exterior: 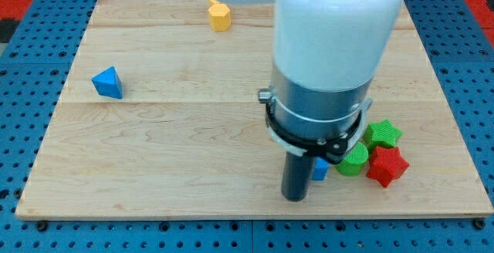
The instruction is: Place triangle on top of blue cube
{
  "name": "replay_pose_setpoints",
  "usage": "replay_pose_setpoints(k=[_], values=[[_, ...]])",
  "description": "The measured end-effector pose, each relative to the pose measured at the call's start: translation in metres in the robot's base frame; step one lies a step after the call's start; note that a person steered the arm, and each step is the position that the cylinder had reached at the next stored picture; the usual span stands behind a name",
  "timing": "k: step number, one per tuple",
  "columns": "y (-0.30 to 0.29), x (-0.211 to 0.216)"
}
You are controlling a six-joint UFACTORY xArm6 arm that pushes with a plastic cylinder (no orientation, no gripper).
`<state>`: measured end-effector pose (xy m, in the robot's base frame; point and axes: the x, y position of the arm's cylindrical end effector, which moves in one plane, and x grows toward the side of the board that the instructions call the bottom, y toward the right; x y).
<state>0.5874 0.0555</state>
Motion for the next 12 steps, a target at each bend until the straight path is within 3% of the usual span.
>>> replay_pose_setpoints(k=[2, 3, 4, 5, 6, 7, 8, 9, 11, 12], values=[[0.041, -0.038], [-0.031, -0.020], [-0.151, -0.021], [-0.250, -0.075], [-0.308, -0.139], [-0.323, -0.187], [-0.247, -0.201], [-0.244, -0.167], [-0.324, -0.158], [-0.265, -0.141]])
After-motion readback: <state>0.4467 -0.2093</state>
